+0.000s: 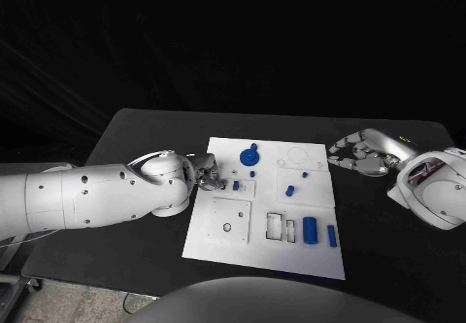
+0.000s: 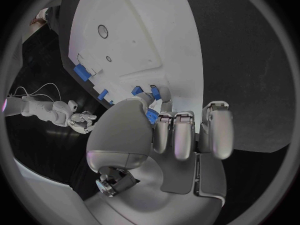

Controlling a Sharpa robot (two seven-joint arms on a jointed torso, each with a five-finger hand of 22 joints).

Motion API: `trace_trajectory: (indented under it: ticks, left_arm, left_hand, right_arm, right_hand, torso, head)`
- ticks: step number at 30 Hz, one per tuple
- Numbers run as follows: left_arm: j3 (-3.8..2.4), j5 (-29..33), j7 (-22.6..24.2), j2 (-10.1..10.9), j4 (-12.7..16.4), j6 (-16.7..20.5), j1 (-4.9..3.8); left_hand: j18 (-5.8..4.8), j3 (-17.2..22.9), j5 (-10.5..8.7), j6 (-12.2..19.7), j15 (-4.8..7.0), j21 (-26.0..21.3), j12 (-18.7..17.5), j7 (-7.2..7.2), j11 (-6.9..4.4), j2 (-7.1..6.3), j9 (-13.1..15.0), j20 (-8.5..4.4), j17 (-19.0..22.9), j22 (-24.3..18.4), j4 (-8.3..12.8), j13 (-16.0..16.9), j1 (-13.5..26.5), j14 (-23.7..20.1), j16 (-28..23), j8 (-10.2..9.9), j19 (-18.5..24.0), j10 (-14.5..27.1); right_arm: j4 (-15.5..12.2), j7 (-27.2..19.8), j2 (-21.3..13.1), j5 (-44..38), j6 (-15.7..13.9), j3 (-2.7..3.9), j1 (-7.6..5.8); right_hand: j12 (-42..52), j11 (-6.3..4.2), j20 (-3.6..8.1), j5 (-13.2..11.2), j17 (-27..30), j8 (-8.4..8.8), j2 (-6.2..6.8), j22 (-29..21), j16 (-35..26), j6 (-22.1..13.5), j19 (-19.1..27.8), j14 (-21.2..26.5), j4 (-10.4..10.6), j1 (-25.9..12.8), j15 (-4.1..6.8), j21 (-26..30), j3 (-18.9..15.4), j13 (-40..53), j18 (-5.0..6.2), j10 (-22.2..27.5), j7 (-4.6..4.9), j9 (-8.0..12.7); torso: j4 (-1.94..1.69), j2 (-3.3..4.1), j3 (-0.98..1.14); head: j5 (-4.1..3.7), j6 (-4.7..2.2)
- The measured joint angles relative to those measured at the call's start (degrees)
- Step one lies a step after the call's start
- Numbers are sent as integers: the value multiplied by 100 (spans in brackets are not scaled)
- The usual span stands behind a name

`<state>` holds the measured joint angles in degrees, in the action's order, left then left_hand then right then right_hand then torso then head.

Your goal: Assemble the parts on the task board

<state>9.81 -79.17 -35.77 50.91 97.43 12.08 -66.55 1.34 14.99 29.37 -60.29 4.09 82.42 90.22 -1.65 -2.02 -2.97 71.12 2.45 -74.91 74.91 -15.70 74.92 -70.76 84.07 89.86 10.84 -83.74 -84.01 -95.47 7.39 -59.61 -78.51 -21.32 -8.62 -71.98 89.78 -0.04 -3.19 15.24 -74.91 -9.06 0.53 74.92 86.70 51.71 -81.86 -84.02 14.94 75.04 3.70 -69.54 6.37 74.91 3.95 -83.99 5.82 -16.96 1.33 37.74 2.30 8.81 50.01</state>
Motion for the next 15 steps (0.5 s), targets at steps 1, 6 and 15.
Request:
trace_trajectory:
  ticks: [1, 6, 15]
  left_arm:
    - [1, -1, 0, 1, 2, 0, 0]
    - [4, -4, 0, 8, 14, 0, -1]
    - [10, -5, -7, 35, 57, 0, 2]
  left_hand:
    - [0, 0, 0, 0, 0, 0, 0, 0, 0, 0, 0, 0, 0, 0, 0, 0, 0, 0, 0, 0, 0, 0]
    - [0, 0, 2, 0, 0, 0, 0, 0, 0, 0, 0, 0, 0, 0, 0, 0, 0, 0, 0, 0, 0, 0]
    - [0, 17, -4, 10, 0, 0, 0, -10, 0, 0, 1, 0, 1, -1, 17, 0, 1, 0, 0, -1, 0, 0]
  right_arm:
    - [0, 1, -1, 0, 1, 0, 0]
    - [2, 6, -1, 1, 4, 0, 4]
    - [8, 14, -6, 1, 9, 0, 8]
  right_hand:
    - [0, 0, 0, 6, 0, 0, 0, 0, 0, 0, 0, 0, -2, 0, 0, 13, 3, 0, 0, 0, 0, 0]
    - [0, 0, 0, 53, 0, 0, 0, 0, 0, 0, 0, 0, -23, 0, 0, 21, 23, 0, 0, 0, 0, 9]
    - [0, 0, 0, 87, 0, 0, -22, -1, 0, 21, 0, 0, -39, 22, 0, 21, 39, 0, 0, 0, 21, 14]
  torso:
    - [1, 0, 0]
    - [2, 0, -2]
    - [2, 1, -2]
  head:
    - [-2, 0]
    - [-6, 0]
    - [-10, 0]
